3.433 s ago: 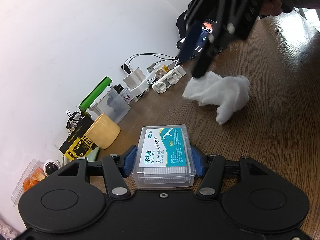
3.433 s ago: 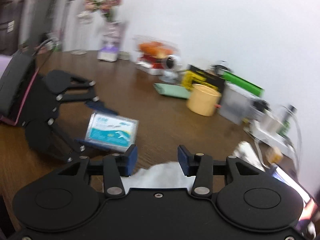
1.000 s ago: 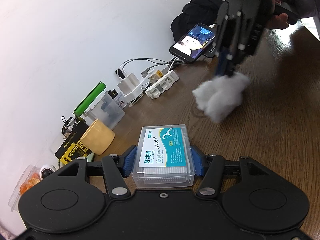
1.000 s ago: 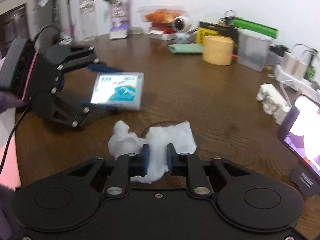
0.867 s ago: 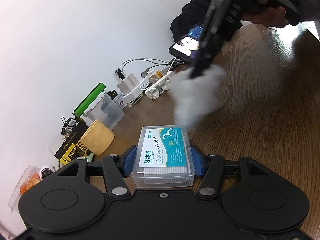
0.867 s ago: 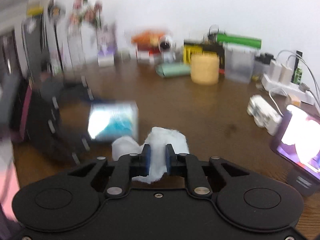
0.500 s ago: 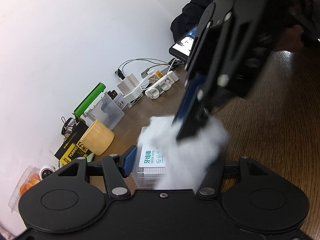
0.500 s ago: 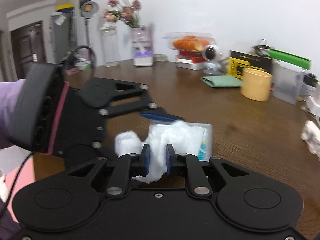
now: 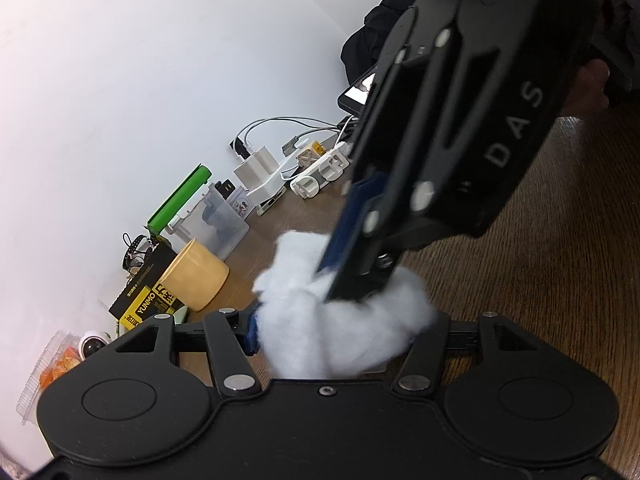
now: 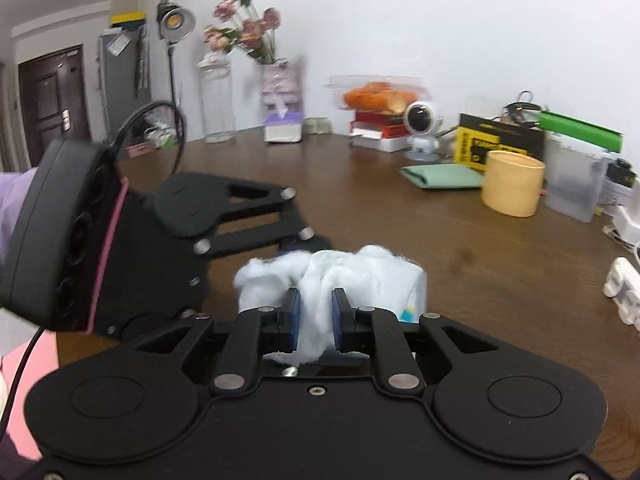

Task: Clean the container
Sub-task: 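Press and rub the wipe on the floss box with the right gripper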

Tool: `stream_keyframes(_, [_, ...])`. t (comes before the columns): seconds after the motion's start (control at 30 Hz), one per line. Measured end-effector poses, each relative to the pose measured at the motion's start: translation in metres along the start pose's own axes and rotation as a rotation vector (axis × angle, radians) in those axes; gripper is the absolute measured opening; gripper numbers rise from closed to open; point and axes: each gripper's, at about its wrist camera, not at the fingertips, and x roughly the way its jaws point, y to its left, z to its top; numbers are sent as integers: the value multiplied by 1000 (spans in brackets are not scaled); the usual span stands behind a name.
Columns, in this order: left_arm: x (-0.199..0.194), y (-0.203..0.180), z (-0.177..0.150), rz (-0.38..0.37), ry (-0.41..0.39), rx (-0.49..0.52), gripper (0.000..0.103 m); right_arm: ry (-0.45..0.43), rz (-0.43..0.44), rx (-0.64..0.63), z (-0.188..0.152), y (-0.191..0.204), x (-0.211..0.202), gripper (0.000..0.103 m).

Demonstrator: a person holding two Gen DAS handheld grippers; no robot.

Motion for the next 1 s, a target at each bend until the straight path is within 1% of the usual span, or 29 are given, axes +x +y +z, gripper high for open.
stream_keyframes(0.07, [0, 0, 0, 0, 0, 0, 56, 2, -28, 25, -3, -8, -5, 17])
stream_keyframes(0.17, [0, -1, 0, -1, 0, -1, 56, 22, -131, 56, -7, -23, -8, 17])
stream_keyframes(0.23, [0, -1, 1, -1, 0, -1, 56, 17, -173, 90, -4, -30, -7, 17])
stream_keyframes(0.27, [-1, -1, 1, -1, 0, -1, 56, 7, -177, 99, -2, -31, -5, 17])
stream_keyframes(0.33, [0, 0, 1, -1, 0, -1, 56, -16, -156, 97, 2, -28, -2, 17])
stream_keyframes(0.47, [0, 0, 1, -1, 1, -2, 56, -36, -99, 48, 9, -9, 7, 17])
stream_keyframes(0.6, [0, 1, 1, -2, 1, -3, 56, -32, -75, 24, 3, -2, 3, 17])
stream_keyframes(0.67, [0, 1, 1, -2, 2, -3, 56, -20, -98, 41, -3, -6, 0, 17])
stream_keyframes(0.73, [1, 1, 2, -2, 2, -4, 56, -10, -147, 73, -7, -14, -4, 17])
stream_keyframes(0.83, [0, 1, 2, -2, 1, -3, 56, -19, -215, 123, -6, -25, -4, 17])
stream_keyframes(0.9, [0, 1, 2, -1, 1, -2, 56, -40, -204, 116, -2, -24, -2, 17])
stream_keyframes(1.0, [-1, -1, 2, -1, 1, -2, 56, -56, -150, 68, 2, -11, 3, 18])
